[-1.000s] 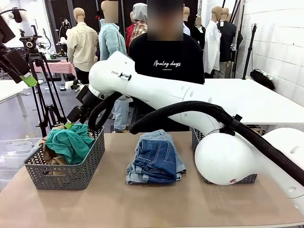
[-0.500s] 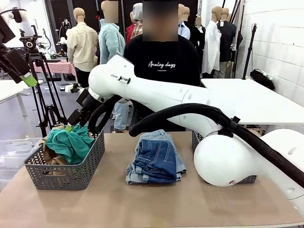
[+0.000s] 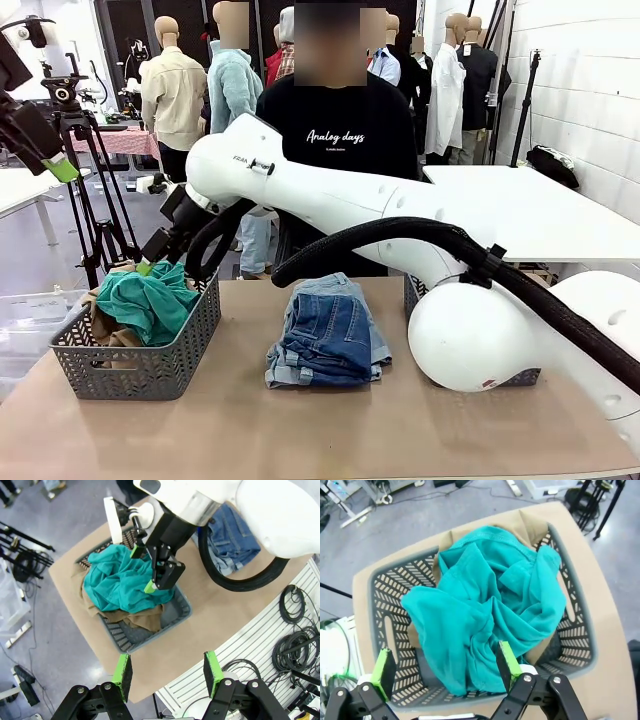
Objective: Sort the tops and bottoms.
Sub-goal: Lift clothes from the center of the table with your left hand.
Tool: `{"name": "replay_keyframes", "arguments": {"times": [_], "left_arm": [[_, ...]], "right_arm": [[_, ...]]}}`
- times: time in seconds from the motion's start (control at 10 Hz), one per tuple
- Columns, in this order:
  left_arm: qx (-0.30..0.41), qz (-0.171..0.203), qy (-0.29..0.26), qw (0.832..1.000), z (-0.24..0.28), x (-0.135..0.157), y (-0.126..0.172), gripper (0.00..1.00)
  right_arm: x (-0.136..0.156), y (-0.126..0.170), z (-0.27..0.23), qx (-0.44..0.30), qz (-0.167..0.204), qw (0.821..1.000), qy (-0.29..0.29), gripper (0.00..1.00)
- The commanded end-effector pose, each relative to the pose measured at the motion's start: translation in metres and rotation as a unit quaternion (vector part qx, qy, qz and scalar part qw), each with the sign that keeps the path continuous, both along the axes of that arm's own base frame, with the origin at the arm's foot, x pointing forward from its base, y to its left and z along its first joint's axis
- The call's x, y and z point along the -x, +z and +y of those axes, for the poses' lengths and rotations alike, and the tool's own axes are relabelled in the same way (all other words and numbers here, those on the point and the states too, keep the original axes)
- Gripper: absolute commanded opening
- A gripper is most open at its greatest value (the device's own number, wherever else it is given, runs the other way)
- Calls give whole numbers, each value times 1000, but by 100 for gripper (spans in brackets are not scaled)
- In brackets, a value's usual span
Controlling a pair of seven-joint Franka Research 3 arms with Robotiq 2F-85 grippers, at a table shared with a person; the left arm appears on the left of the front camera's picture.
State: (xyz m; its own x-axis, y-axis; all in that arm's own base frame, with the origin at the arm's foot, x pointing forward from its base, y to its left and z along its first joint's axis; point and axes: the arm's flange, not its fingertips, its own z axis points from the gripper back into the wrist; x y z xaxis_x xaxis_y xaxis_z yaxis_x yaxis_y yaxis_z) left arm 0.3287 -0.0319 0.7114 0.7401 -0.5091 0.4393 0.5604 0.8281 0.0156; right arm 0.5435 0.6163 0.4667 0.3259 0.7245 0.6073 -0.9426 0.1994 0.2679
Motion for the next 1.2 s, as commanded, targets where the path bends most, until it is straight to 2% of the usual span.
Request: {"name": "replay_keyframes", "arguments": {"times": [0.0, 0.1, 0.3, 0.5, 0.8, 1.0, 1.1], "left_arm": [[0, 2, -1, 1000, 0, 1, 1, 75], [0, 2, -1, 1000, 0, 1, 1, 75], [0, 2, -1, 1000, 0, 1, 1, 75], [0, 2, -1, 1000, 0, 1, 1, 75], [0, 2, -1, 1000, 0, 1, 1, 75], [0, 2, -1, 1000, 0, 1, 1, 75], [0, 2, -1, 1000, 0, 1, 1, 75]], "right_arm": [[50, 42, -31, 18, -47, 999, -20, 100], [76, 66, -51, 33, -69, 996, -38, 100], [122, 94, -109, 50, -53, 994, -78, 100], [162, 97, -157, 71, -8, 991, -112, 100], [229, 91, -227, 116, 77, 970, -200, 100], [266, 86, -254, 139, 118, 961, -209, 100], [272, 85, -260, 144, 125, 961, -201, 100]]}}
